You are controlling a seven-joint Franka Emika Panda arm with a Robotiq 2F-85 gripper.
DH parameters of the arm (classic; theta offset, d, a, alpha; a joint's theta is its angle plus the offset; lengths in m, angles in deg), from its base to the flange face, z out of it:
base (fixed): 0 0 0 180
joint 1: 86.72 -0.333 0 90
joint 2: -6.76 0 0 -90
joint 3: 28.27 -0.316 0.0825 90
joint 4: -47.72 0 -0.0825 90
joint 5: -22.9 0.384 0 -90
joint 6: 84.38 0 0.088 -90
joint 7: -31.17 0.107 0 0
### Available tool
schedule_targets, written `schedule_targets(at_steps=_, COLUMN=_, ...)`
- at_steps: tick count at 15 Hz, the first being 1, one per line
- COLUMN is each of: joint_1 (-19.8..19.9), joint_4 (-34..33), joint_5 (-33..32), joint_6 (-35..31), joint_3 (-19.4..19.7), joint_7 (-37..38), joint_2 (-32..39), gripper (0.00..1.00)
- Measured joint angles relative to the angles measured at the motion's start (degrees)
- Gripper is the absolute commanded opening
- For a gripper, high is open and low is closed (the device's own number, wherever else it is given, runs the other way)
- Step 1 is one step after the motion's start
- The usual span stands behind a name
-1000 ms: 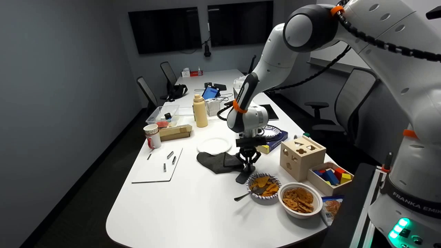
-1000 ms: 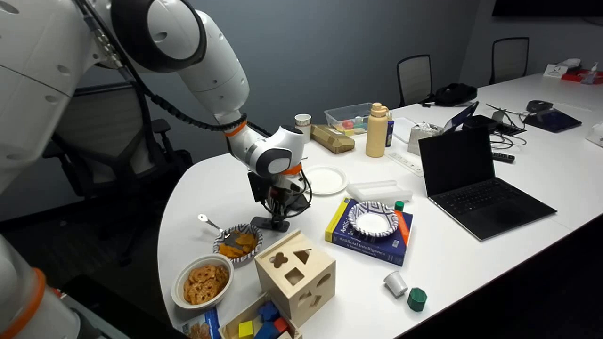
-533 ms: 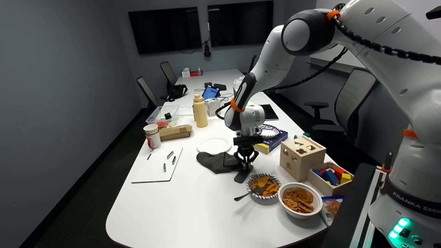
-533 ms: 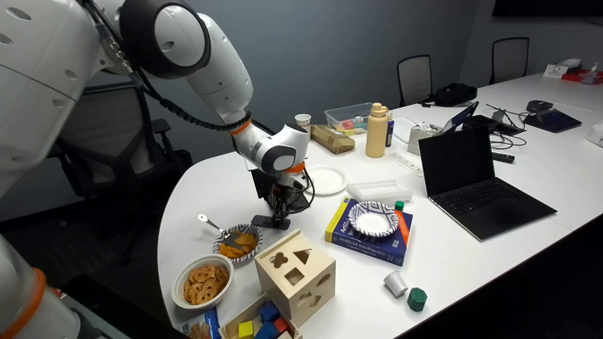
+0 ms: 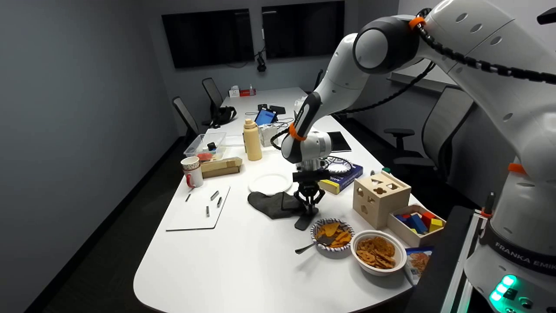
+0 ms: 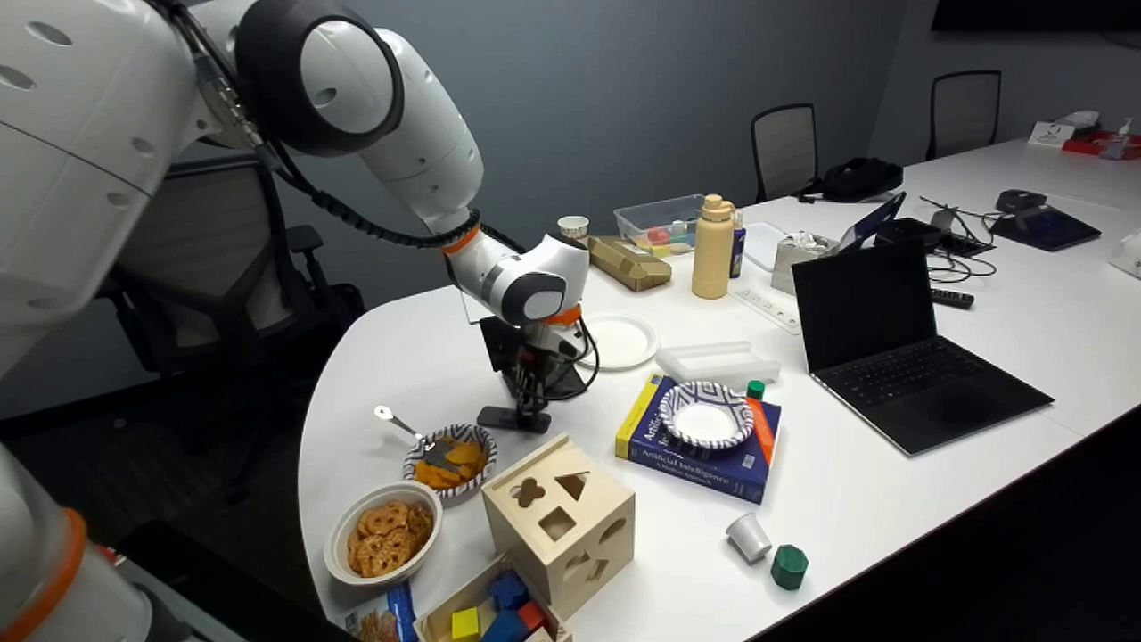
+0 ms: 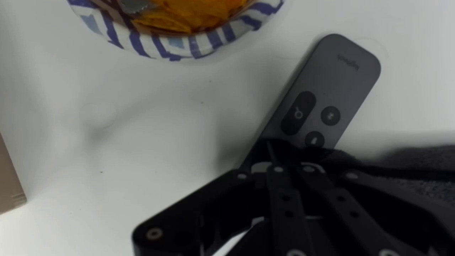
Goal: Press the button on the remote
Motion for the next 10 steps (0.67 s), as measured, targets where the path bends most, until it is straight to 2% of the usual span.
schedule_targets(at_steps=5, joint_1=-0.8, joint_4=0.3, joint_5=0.0, joint_6=-2.8, joint_3=0.8, joint_7=0.0, joint_2=-0.8, gripper=0.0)
schedule_targets(at_steps=8, joint_1=-2.1, joint_4=2.1, joint_5=-0.2, joint_6=-3.8, joint_3=1.7, joint_7=0.0, joint_2=-3.8, gripper=0.0)
schedule_targets(at_steps=9, joint_1=-2.7, joint_4=2.9, joint_5=-0.4, joint_6=-3.8, joint_3=2.2, joint_7=0.0, joint_2=-5.1, gripper=0.26)
schedule_targets(at_steps=10, joint_1=-3.3, joint_4=3.8, joint_5=-0.6, joint_6=-3.8, joint_3=2.7, joint_7=0.0, joint_2=-6.6, gripper=0.27)
